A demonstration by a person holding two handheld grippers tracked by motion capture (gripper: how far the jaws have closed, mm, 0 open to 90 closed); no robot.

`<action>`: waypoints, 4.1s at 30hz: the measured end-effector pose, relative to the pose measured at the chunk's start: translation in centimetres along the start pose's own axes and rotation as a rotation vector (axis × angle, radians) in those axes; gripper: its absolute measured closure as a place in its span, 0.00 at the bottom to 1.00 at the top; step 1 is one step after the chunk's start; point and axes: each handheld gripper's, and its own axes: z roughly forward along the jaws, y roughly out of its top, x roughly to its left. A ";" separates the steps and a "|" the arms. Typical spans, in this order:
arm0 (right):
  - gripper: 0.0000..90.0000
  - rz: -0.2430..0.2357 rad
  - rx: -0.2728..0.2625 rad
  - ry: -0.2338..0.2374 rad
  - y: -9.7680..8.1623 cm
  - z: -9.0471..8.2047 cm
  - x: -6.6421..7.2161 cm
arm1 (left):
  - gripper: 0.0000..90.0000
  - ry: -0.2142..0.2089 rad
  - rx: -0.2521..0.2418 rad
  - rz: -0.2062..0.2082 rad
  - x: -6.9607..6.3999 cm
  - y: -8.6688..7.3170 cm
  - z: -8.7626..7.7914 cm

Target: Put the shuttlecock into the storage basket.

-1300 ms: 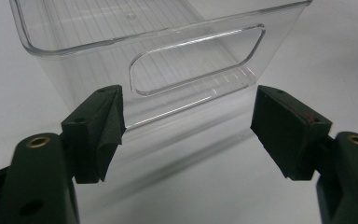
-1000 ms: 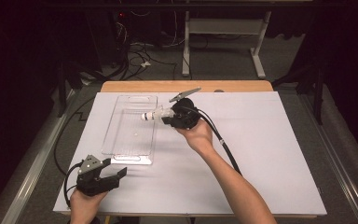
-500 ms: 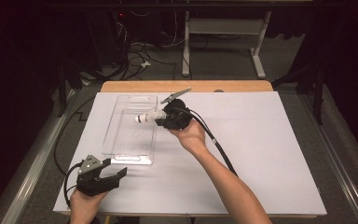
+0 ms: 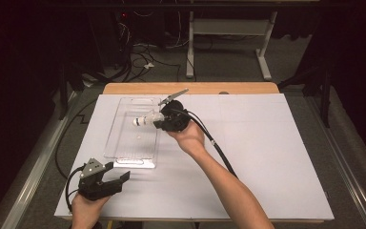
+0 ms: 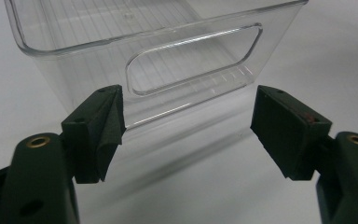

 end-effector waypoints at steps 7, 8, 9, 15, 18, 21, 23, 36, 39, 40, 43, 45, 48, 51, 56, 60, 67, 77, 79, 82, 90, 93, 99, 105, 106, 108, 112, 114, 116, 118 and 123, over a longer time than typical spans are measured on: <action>0.98 0.003 0.008 0.000 0.5 0.8 0.1 | 0.30 -0.001 0.000 0.000 0.0 0.0 0.0; 0.98 0.006 0.010 -0.001 0.5 0.9 0.1 | 0.30 -0.001 0.000 0.001 0.0 0.0 0.0; 0.98 0.001 0.008 -0.001 0.6 1.0 0.1 | 0.30 -0.001 0.000 0.001 0.0 0.0 0.0; 0.98 0.005 0.016 -0.002 1.0 1.5 0.2 | 0.30 -0.002 0.000 0.001 0.0 0.0 0.0; 0.98 -0.004 0.017 -0.004 1.3 1.8 0.3 | 0.30 -0.002 0.000 0.000 0.0 0.0 0.0; 0.98 0.002 0.017 -0.005 1.6 2.0 0.5 | 0.30 -0.003 0.000 0.001 0.0 0.0 0.0; 0.98 -0.001 0.021 -0.005 1.8 2.1 0.5 | 0.30 -0.004 0.000 0.002 0.0 0.0 0.0; 0.98 -0.003 0.033 -0.011 2.6 3.3 0.8 | 0.30 -0.006 0.000 0.003 0.0 0.0 0.0; 0.98 -0.006 0.039 -0.012 2.6 3.7 0.8 | 0.30 -0.006 0.000 0.004 0.0 0.0 0.0; 0.98 -0.005 0.042 -0.012 2.6 3.8 0.8 | 0.30 -0.006 -0.001 0.005 0.0 0.0 0.0; 0.98 0.003 0.044 -0.014 2.6 4.2 0.8 | 0.30 -0.005 -0.005 0.004 0.0 0.0 -0.1; 0.98 0.002 0.047 -0.017 2.7 4.5 0.8 | 0.30 -0.004 -0.006 0.002 0.0 0.0 -0.1; 0.98 -0.001 0.051 -0.020 2.8 4.8 0.8 | 0.30 -0.003 -0.004 0.002 0.0 -0.1 -0.1; 0.98 0.001 0.050 -0.018 2.8 5.1 0.8 | 0.30 -0.002 -0.003 0.002 0.0 -0.1 -0.1; 0.98 0.010 0.050 -0.010 3.0 5.5 0.7 | 0.30 -0.003 -0.004 0.001 0.0 -0.1 -0.1; 0.98 0.014 0.058 -0.013 3.2 5.9 0.6 | 0.30 0.000 -0.003 0.002 0.0 -0.1 -0.1; 0.97 0.009 0.072 -0.016 3.2 6.9 0.4 | 0.30 0.000 -0.004 0.004 0.0 0.0 -0.1; 0.96 0.004 0.100 -0.023 3.2 8.0 0.2 | 0.30 -0.001 -0.007 -0.003 0.1 0.0 -0.1; 0.96 0.005 0.104 -0.023 3.2 8.1 0.2 | 0.30 -0.001 -0.008 -0.003 0.1 0.0 -0.1; 0.96 0.006 0.113 -0.021 3.3 8.3 0.3 | 0.30 -0.002 -0.007 0.000 0.1 0.0 -0.1; 0.96 -0.007 0.134 -0.022 3.6 8.8 0.9 | 0.30 -0.003 -0.009 -0.004 0.1 0.0 0.0; 0.96 -0.025 0.142 -0.026 3.6 9.1 1.0 | 0.30 -0.005 -0.004 0.003 0.0 0.0 0.0; 0.95 -0.028 0.158 -0.033 3.5 9.4 1.1 | 0.30 -0.006 -0.003 0.002 0.0 0.0 0.0; 0.95 -0.041 0.172 -0.046 3.5 9.6 1.3 | 0.30 -0.007 -0.003 0.001 0.0 0.0 0.0; 0.95 -0.045 0.174 -0.048 3.5 9.6 1.3 | 0.30 -0.007 -0.003 0.001 0.0 0.0 0.0; 0.94 -0.051 0.171 -0.049 3.5 9.7 1.3 | 0.30 -0.007 -0.003 0.003 0.0 0.0 0.0; 0.91 -0.056 0.181 -0.047 3.7 9.8 1.5 | 0.30 -0.008 -0.003 0.003 0.0 0.0 0.0; 0.89 -0.073 0.187 -0.057 3.8 9.8 1.5 | 0.30 -0.008 -0.003 0.005 0.0 0.0 0.0; 0.87 -0.072 0.192 -0.059 3.8 9.7 1.6 | 0.30 -0.009 -0.002 0.005 0.0 0.0 0.0; 0.85 -0.071 0.194 -0.063 3.8 9.6 1.5 | 0.30 -0.010 0.000 0.006 0.0 0.0 0.0; 0.78 -0.072 0.199 -0.069 3.8 9.7 1.5 | 0.30 -0.010 -0.001 0.005 0.0 0.0 0.0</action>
